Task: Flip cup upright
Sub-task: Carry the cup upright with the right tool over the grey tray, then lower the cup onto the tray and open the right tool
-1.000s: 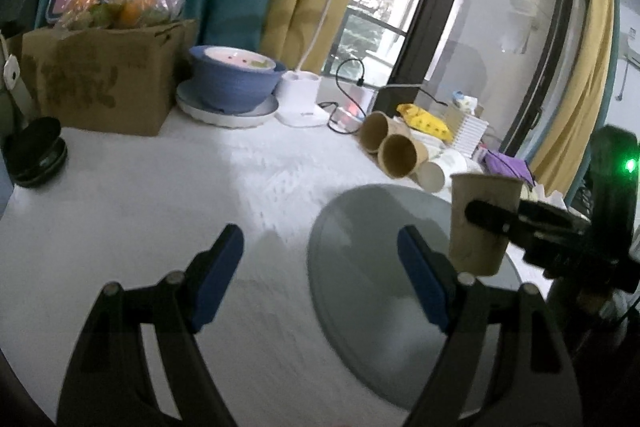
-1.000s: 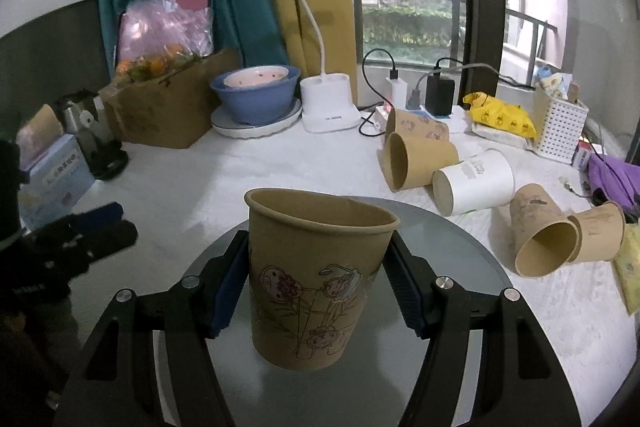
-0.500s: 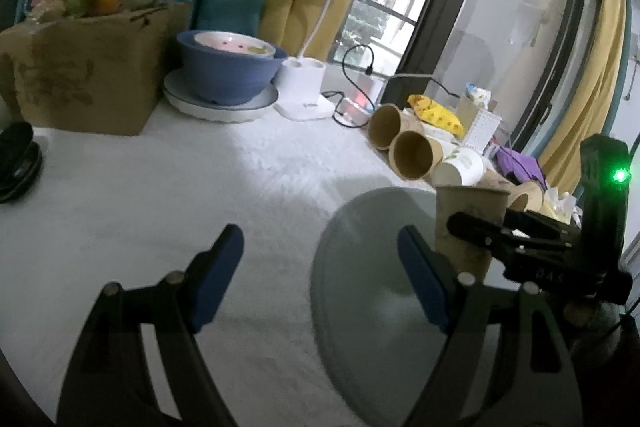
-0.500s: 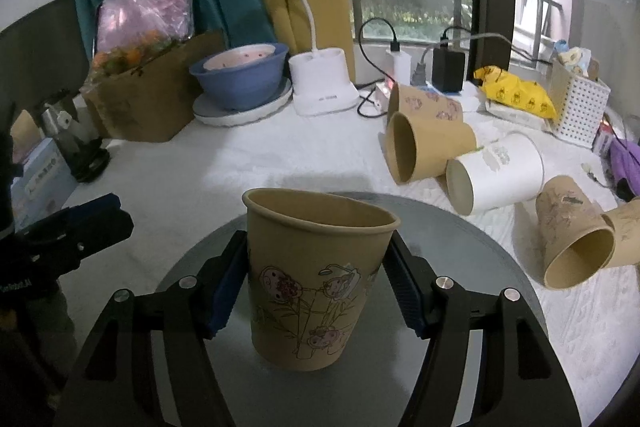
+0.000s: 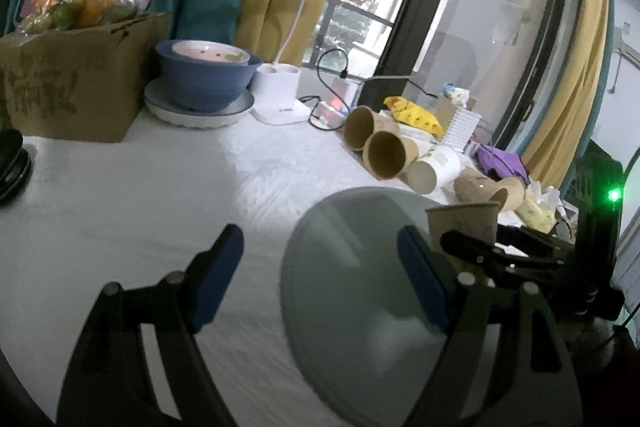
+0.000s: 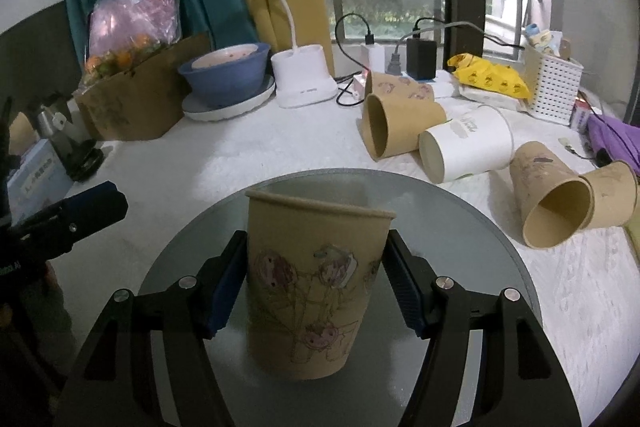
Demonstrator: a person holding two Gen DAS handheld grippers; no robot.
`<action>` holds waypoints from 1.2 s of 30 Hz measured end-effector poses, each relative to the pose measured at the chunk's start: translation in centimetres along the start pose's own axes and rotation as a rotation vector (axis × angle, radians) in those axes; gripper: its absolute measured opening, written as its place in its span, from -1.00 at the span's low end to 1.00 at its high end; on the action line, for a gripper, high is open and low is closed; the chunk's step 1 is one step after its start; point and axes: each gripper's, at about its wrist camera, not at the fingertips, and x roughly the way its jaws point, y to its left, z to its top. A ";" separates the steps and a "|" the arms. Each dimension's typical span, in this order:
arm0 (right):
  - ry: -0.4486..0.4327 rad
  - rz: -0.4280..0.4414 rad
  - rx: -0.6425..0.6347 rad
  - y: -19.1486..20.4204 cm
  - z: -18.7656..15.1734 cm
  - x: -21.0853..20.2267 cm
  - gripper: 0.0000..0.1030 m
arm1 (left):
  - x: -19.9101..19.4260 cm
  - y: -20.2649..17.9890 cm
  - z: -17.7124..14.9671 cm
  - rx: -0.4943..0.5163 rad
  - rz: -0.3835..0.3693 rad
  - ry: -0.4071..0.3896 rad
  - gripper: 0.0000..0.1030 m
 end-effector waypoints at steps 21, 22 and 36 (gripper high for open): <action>-0.008 -0.016 -0.030 0.7 -0.5 -0.4 0.34 | -0.5 -1.0 -0.3 0.029 -0.013 -0.016 0.57; -0.006 -0.018 -0.031 0.8 -0.5 -0.4 0.34 | -0.6 -1.0 -0.3 0.031 -0.013 -0.016 0.57; 0.011 -0.019 -0.027 1.1 -1.1 -0.8 0.59 | -1.4 -1.2 -0.5 0.041 -0.007 -0.024 0.57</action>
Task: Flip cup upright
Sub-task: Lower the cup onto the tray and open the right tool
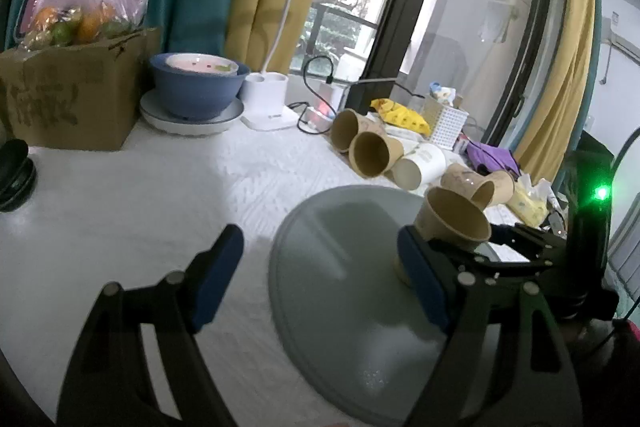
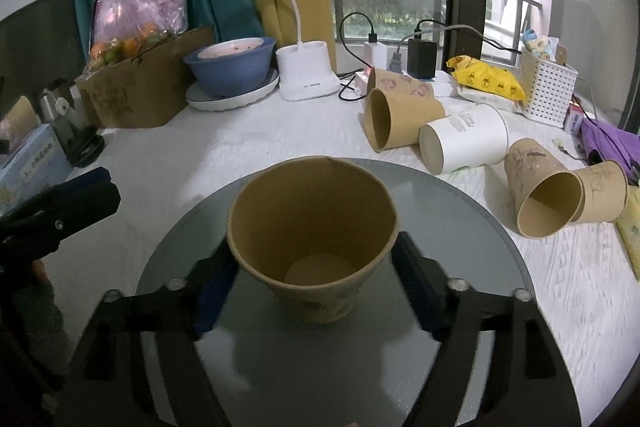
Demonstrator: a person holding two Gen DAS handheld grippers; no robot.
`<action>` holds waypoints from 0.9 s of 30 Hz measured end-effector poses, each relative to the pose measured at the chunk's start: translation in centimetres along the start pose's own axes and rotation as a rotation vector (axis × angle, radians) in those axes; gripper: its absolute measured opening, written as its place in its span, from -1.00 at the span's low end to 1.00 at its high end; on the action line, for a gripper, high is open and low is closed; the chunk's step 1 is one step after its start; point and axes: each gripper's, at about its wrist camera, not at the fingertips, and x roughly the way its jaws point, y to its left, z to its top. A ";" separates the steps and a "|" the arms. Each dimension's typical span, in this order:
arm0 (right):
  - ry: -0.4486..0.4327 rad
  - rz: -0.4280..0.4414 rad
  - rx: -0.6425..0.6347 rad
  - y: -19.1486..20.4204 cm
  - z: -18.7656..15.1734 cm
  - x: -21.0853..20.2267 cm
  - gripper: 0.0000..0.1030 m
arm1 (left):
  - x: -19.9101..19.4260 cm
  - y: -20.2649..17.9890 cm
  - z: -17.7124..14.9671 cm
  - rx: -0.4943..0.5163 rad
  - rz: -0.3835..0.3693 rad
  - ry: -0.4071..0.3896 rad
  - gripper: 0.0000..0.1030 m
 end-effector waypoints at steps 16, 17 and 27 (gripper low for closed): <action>-0.100 -0.006 0.013 0.3 0.6 -6.7 0.59 | -5.2 -3.6 1.0 0.071 0.025 -0.099 0.82; -0.110 -0.009 0.012 0.3 0.7 -7.3 0.59 | -5.8 -4.0 1.1 0.077 0.025 -0.109 0.83; -0.221 -0.028 0.016 0.5 1.5 -13.4 0.59 | -9.8 -7.1 1.9 0.116 0.057 -0.191 0.89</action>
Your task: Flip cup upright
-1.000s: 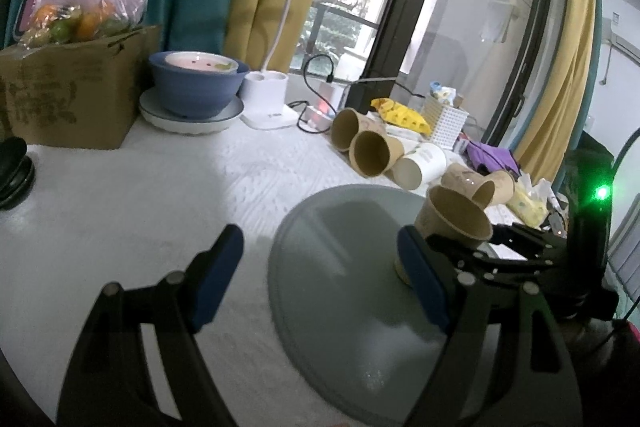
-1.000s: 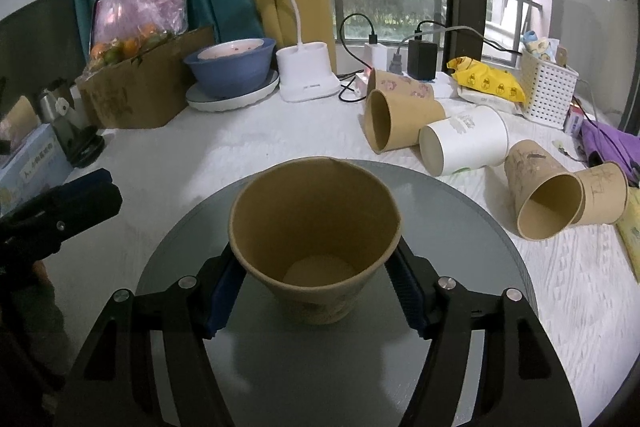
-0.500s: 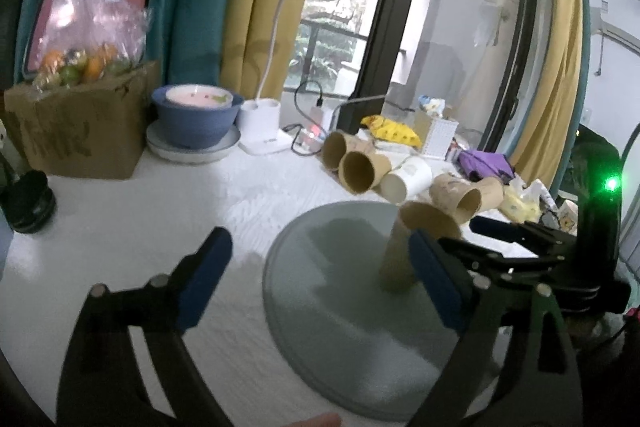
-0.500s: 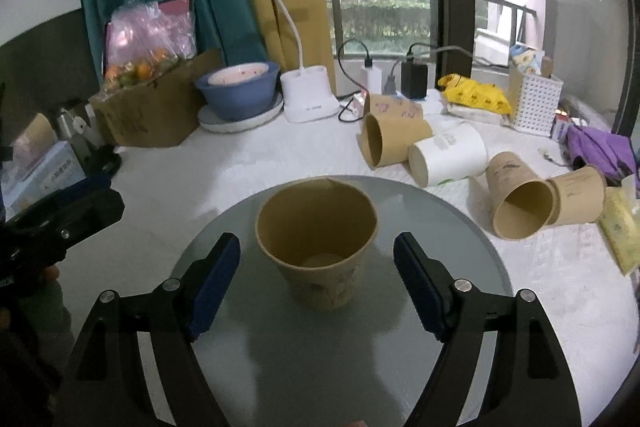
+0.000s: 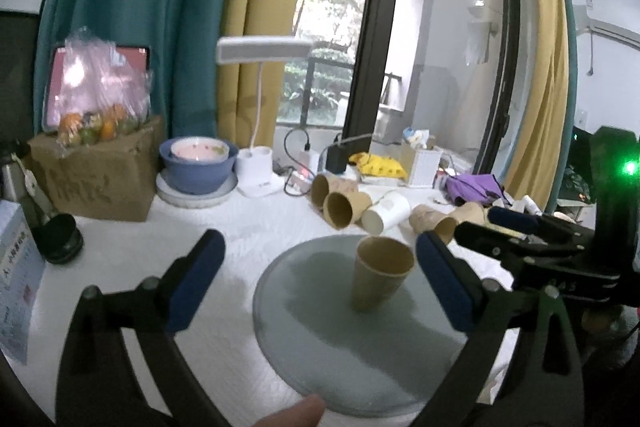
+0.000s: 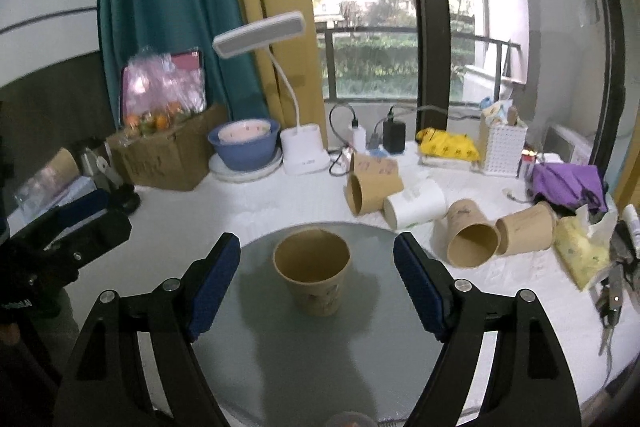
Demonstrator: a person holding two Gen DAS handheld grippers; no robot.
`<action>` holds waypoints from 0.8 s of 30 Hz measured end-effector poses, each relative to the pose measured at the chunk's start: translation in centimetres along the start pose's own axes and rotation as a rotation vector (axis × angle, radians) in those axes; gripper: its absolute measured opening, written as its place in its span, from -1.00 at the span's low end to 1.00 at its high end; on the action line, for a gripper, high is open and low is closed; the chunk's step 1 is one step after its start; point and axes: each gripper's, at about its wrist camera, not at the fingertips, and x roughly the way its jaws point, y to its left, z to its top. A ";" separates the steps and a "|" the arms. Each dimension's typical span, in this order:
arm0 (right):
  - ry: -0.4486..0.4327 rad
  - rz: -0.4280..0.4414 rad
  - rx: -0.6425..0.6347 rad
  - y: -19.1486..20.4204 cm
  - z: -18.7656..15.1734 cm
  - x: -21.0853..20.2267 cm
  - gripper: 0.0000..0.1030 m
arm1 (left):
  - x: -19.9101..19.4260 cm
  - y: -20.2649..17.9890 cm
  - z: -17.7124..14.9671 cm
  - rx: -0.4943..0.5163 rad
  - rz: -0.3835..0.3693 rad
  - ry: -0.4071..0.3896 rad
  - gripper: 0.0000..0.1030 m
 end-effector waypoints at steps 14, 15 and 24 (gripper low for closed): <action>-0.116 -0.005 0.013 -0.7 1.6 -6.2 0.59 | -3.6 -3.1 2.1 0.067 0.073 -0.085 0.89; -0.123 -0.006 0.012 -0.8 1.7 -6.5 0.59 | -3.7 -3.4 2.2 0.074 0.079 -0.089 0.89; -0.154 -0.023 0.013 -1.4 1.7 -8.2 0.59 | -4.4 -4.3 2.5 0.107 0.121 -0.114 0.89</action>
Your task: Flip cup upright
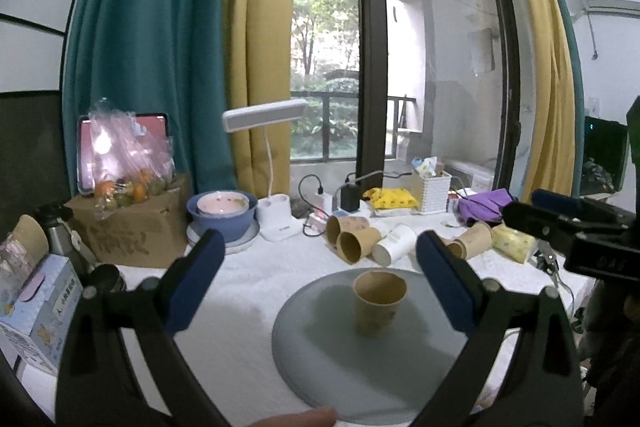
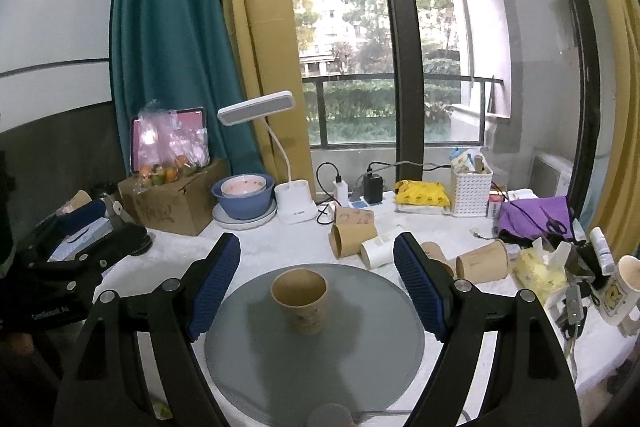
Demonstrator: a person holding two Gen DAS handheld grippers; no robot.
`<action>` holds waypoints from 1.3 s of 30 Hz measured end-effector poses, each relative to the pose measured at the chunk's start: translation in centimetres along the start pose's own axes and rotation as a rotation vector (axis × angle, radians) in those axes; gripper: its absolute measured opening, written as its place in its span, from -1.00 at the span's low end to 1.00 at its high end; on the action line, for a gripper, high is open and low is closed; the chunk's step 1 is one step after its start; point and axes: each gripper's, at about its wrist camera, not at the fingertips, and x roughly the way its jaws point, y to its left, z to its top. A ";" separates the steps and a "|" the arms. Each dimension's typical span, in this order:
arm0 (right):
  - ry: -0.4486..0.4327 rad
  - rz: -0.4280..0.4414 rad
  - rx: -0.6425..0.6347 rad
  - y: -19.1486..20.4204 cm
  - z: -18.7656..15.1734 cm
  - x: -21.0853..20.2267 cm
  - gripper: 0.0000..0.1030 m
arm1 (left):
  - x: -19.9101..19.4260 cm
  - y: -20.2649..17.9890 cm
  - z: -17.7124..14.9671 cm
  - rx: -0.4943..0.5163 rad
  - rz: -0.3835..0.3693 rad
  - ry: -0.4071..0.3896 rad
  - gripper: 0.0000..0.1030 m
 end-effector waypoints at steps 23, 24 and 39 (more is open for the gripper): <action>0.018 0.006 0.004 0.0 -0.4 0.5 0.59 | -0.1 -0.1 -0.7 -0.009 -0.047 0.020 0.89; 0.018 0.006 0.004 0.0 -0.4 0.5 0.59 | -0.1 -0.1 -0.7 -0.009 -0.043 0.019 0.89; 0.030 0.009 0.005 -0.1 -0.7 0.7 0.59 | 0.1 0.3 -0.9 -0.016 -0.044 0.016 0.89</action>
